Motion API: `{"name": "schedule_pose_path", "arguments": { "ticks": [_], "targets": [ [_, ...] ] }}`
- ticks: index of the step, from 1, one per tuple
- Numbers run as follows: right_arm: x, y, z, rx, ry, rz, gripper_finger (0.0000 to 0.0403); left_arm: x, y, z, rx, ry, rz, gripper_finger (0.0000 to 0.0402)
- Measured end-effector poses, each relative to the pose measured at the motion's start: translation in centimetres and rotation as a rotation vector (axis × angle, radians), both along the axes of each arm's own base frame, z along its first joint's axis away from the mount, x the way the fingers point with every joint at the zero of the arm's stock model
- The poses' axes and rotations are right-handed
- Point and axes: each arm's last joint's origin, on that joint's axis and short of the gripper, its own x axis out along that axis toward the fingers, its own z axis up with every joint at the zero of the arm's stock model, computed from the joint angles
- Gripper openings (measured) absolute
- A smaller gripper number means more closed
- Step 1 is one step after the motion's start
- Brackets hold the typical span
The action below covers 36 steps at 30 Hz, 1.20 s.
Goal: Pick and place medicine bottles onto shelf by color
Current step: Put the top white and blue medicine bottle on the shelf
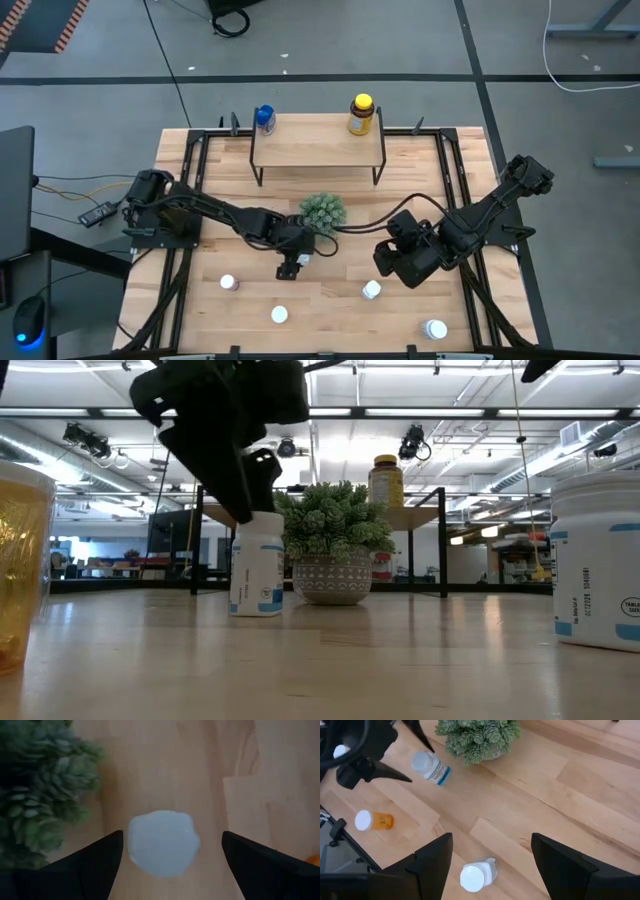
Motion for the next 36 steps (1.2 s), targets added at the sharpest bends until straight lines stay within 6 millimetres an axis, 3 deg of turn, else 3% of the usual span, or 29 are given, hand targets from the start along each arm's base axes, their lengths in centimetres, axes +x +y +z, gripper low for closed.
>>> {"name": "schedule_pose_path", "arguments": {
  "ticks": [13,36],
  "targets": [
    [-0.02,-0.01,-0.01,0.006,-0.001,-0.012,0.0276,0.34,-0.07,-0.71,0.005,0.008,0.004,0.0343],
    [-0.01,-0.08,0.02,-0.018,-0.010,-0.012,0.0276,0.28,-0.16,-0.91,0.000,0.023,0.019,0.0271]
  ]
}}
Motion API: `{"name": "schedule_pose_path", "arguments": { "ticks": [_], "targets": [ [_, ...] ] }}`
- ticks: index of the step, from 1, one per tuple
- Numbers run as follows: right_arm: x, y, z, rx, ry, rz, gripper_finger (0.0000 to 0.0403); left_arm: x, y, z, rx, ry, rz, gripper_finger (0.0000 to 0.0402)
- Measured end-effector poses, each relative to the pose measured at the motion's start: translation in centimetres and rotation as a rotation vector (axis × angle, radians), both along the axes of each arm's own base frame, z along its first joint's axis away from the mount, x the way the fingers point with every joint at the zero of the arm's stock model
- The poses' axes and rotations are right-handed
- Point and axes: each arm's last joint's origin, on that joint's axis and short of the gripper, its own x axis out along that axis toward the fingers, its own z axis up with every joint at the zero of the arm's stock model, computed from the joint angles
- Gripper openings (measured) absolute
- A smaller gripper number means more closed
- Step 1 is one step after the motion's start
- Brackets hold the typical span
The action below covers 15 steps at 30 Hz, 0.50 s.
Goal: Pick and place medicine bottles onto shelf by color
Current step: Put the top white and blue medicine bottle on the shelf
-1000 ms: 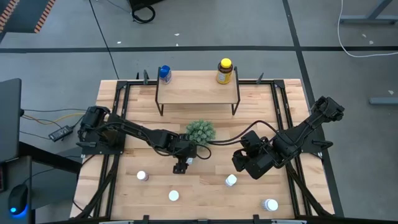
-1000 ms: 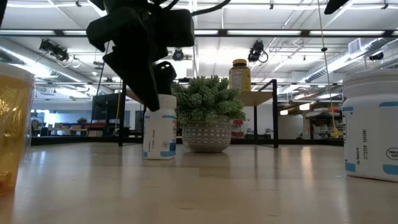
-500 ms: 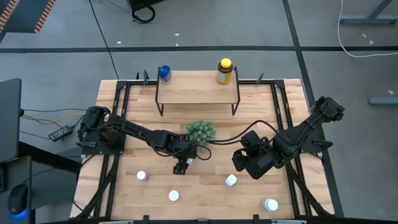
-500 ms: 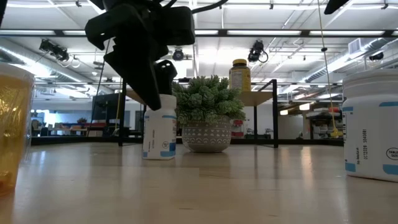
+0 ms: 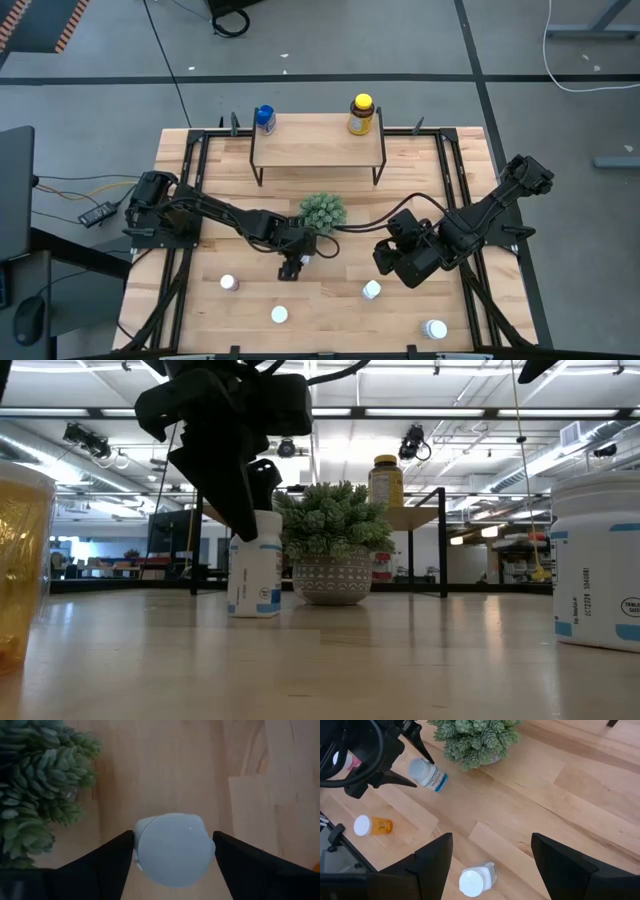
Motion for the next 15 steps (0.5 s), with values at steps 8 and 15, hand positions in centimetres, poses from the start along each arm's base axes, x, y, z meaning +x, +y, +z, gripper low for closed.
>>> {"name": "schedule_pose_path", "arguments": {
  "ticks": [8,15],
  "targets": [
    [0.00,-0.01,0.01,-0.009,0.000,0.008,0.0276,0.04,0.02,0.10,0.006,-0.009,0.004,0.0207],
    [0.00,-0.01,0.01,-0.028,0.009,0.039,0.0276,-0.03,-0.02,0.82,-0.026,0.024,0.045,0.0193]
  ]
}}
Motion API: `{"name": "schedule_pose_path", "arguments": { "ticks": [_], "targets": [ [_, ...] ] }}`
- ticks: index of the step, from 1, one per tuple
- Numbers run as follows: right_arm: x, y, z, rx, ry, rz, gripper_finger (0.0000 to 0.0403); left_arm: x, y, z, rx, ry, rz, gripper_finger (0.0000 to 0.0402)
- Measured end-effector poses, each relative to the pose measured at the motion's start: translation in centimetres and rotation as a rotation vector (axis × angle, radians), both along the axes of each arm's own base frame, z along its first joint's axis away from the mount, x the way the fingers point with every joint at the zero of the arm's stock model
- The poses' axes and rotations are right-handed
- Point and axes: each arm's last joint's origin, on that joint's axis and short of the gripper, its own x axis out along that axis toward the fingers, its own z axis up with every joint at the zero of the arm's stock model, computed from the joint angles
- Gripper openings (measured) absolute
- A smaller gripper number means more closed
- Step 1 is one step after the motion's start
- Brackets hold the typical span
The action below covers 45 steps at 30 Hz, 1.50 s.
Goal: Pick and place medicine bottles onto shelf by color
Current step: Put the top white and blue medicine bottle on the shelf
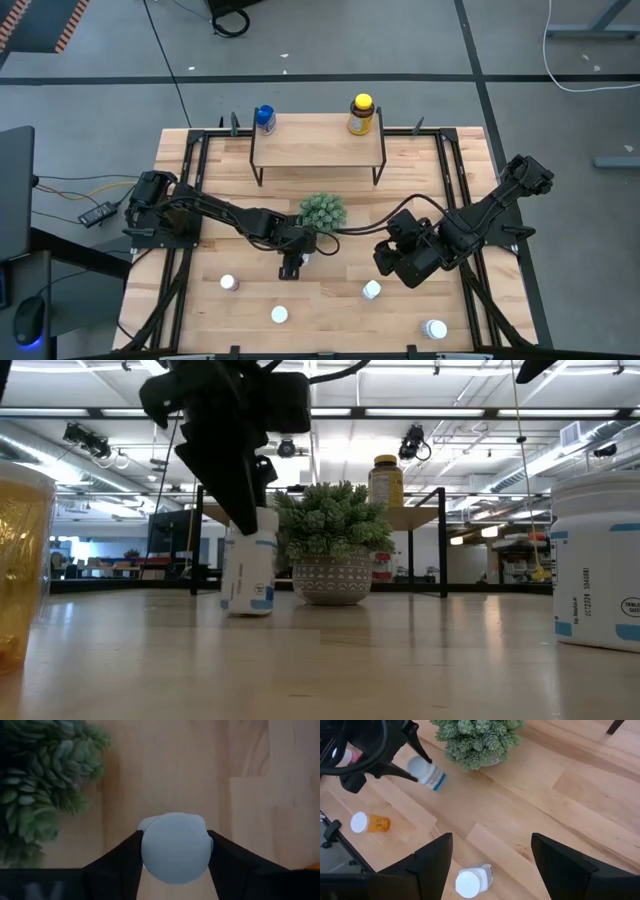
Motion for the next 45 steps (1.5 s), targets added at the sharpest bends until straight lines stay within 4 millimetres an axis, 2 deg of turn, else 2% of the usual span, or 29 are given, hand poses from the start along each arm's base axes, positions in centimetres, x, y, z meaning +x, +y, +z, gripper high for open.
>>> {"name": "schedule_pose_path", "arguments": {
  "ticks": [4,9,14,18,22,32,35,38,45],
  "targets": [
    [0.0,0.0,0.0,-0.010,0.005,0.016,0.0276,0.2,-0.1,2.3,0.012,0.048,-0.001,0.0207],
    [0.0,0.0,0.0,-0.010,0.005,0.018,0.0276,0.2,0.2,6.1,0.029,0.109,0.004,0.0195],
    [0.0,0.0,0.0,-0.022,-0.007,0.007,0.0276,0.8,1.9,9.8,0.029,0.060,0.023,0.0194],
    [0.0,0.0,0.0,-0.024,-0.009,0.006,0.0276,0.9,5.1,12.4,0.040,0.014,0.086,0.0205],
    [0.0,0.0,0.0,-0.023,-0.011,0.004,0.0276,0.5,9.5,14.3,0.068,-0.045,0.188,0.0198],
    [0.2,0.0,0.1,-0.004,-0.050,-0.044,0.0276,-1.2,21.6,15.3,0.173,-0.140,0.398,0.0205],
    [0.2,0.2,0.2,0.022,-0.069,-0.065,0.0276,-2.3,24.8,16.2,0.194,-0.187,0.485,0.0197],
    [0.2,0.3,0.2,0.039,-0.077,-0.082,0.0276,-2.9,27.0,17.6,0.233,-0.234,0.500,0.0194],
    [0.2,0.3,0.2,0.072,-0.091,-0.133,0.0276,-2.9,29.8,18.1,0.266,-0.146,0.453,0.0207]
  ]
}}
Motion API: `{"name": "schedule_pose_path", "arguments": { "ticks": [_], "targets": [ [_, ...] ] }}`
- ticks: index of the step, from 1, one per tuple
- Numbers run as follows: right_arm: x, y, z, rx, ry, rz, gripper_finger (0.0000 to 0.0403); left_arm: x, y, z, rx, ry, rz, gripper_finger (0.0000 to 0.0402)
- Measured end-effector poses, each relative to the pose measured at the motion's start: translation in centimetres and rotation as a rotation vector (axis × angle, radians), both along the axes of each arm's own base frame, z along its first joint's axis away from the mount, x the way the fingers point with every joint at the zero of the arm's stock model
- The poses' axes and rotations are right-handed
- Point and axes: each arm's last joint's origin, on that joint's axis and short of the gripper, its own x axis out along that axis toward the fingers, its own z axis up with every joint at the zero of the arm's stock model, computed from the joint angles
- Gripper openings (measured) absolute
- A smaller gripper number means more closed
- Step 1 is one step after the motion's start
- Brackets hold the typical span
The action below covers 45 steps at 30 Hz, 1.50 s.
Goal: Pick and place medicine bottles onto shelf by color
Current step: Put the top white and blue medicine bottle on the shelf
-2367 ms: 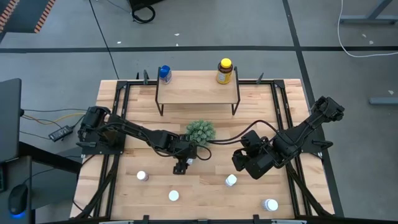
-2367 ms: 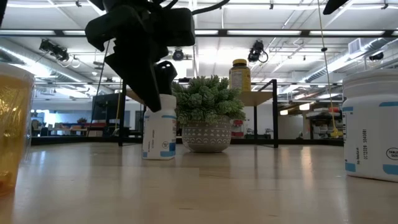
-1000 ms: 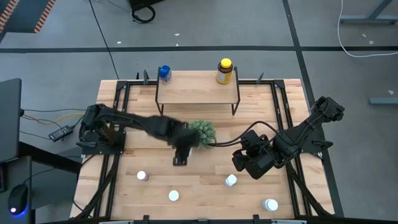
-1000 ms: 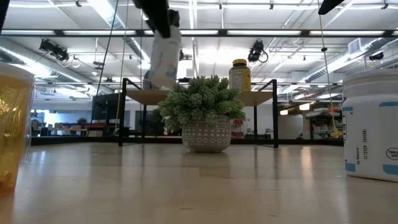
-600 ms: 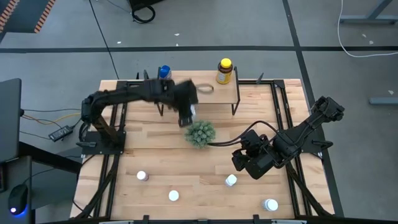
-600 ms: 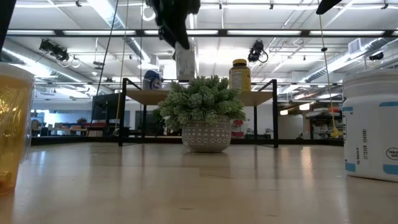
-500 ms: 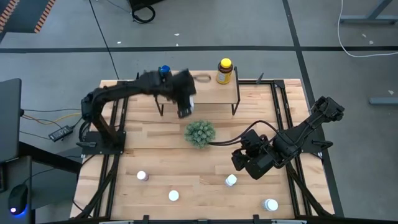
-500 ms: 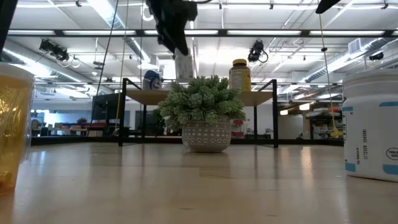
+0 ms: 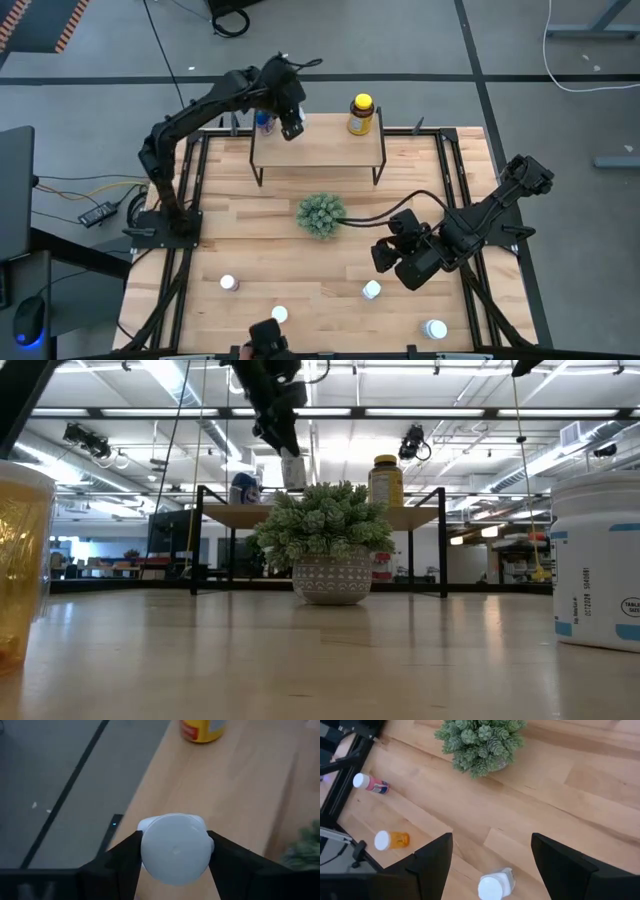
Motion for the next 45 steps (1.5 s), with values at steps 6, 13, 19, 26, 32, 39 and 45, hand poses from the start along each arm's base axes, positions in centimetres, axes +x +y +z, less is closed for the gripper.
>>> {"name": "schedule_pose_path", "arguments": {
  "ticks": [6,13,19,26,32,39,45],
  "targets": [
    [0.0,0.0,0.0,0.026,-0.011,-0.038,0.0276,1.2,2.3,-1.5,-0.021,0.085,0.014,0.0199],
    [0.0,0.1,0.0,0.062,-0.013,-0.050,0.0276,1.6,3.7,-3.4,-0.062,0.148,0.045,0.0211],
    [0.0,0.1,0.0,0.062,-0.012,-0.048,0.0276,1.5,3.7,-3.4,-0.065,0.155,0.037,0.0203],
    [0.0,0.1,0.0,0.056,-0.009,-0.039,0.0276,1.6,3.8,-3.4,-0.064,0.149,0.033,0.0215],
    [0.0,0.1,0.0,0.055,-0.009,-0.038,0.0276,1.6,3.8,-3.4,-0.062,0.142,0.031,0.0207],
    [0.0,0.1,0.0,0.055,-0.008,-0.037,0.0276,1.5,3.7,-3.5,-0.074,0.157,0.031,0.0211],
    [0.0,0.1,0.0,0.051,-0.007,-0.032,0.0276,1.4,3.6,-3.5,-0.086,0.167,0.036,0.0208]
  ]
}}
